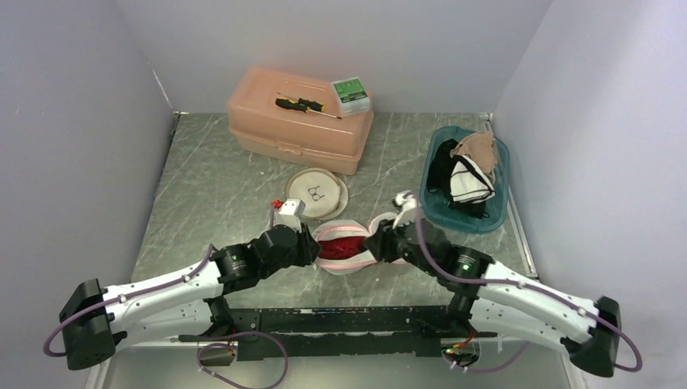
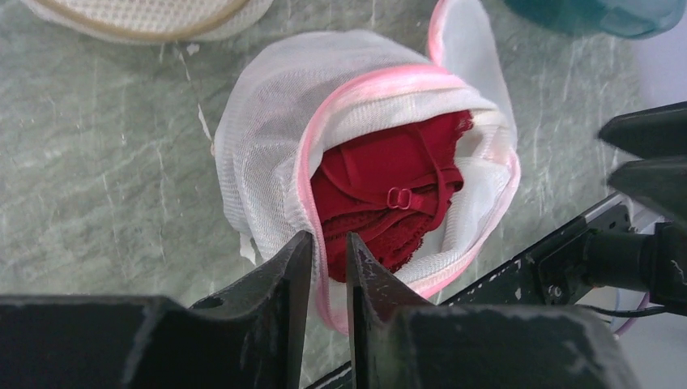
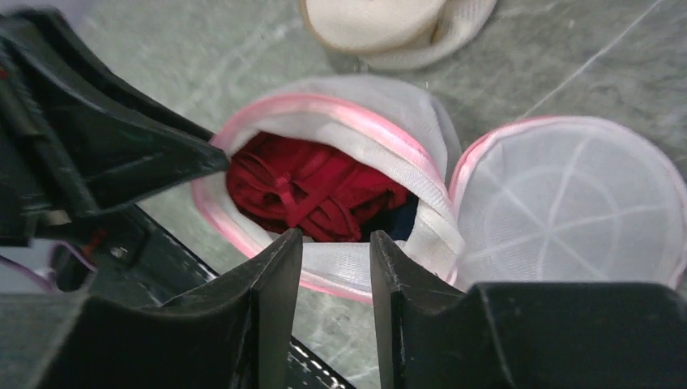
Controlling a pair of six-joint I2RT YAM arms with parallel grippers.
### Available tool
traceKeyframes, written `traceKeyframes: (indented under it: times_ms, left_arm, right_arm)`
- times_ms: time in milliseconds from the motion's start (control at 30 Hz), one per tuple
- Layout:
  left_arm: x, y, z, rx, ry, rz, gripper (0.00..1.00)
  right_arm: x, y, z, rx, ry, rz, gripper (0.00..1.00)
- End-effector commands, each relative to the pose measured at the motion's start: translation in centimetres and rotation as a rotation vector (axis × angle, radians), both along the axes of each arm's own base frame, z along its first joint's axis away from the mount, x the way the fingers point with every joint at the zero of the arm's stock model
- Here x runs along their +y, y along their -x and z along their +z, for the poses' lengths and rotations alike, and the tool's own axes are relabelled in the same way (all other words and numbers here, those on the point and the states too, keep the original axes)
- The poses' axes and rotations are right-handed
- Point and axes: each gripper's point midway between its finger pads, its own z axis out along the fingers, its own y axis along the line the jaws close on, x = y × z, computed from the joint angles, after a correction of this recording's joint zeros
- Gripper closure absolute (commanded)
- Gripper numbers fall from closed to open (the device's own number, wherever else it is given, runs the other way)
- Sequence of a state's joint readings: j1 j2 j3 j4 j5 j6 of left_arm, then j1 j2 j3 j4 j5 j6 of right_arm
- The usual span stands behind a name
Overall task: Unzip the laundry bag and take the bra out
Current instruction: Pick up the bra from the laundry bag.
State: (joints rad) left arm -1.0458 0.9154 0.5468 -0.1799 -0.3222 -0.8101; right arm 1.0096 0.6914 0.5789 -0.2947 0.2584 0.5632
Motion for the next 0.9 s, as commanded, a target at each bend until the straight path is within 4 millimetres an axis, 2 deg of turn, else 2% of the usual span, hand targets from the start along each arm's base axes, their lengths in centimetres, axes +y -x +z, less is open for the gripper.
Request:
traceKeyframes:
  times_ms: [0,100,200,500,567,633,700,800,867]
  left_arm:
    - [-0.4,0.7,-0.4,0.058,0.018,-0.009,0.73]
    - [-0.2,1.1,-0.9,0.074,0.018,-0.011,0.75]
    - [0.1,1.4,-1.3,0.088,0.022,-0.013,0.76]
    - [0.1,2.0,-3.1,0.118,0.024,-0.029,0.75]
    - [-0.1,2.1,-3.4,0.128,0.014,-0.038,0.75]
    - [-0.3,2.2,-3.5,0.133,0.011,-0.044,0.75]
    - [-0.3,2.2,-3.4,0.133,0.015,-0.047,0.75]
    - [-0.3,2.1,-2.9,0.123,0.025,-0.043,0.75]
    - [-0.1,2.1,-2.6,0.114,0.029,-0.039,0.75]
  right_arm:
    - [2.9,0.0,-2.0,0.026,0.064,0.094,0.63]
    - [4.1,0.7,-3.9,0.059,0.085,0.15,0.68]
    - [4.3,1.5,-5.6,0.09,0.119,0.176,0.69]
    - [2.8,3.0,-10.1,0.196,0.198,0.157,0.64]
    - [2.3,2.9,-10.3,0.201,0.205,0.135,0.59]
    - [2.1,2.7,-9.4,0.175,0.185,0.122,0.54]
    - [2.2,2.3,-7.5,0.125,0.144,0.122,0.49]
    - [2.6,1.9,-3.2,0.028,0.059,0.14,0.42]
    - [3.0,1.8,-1.1,-0.019,0.045,0.164,0.36]
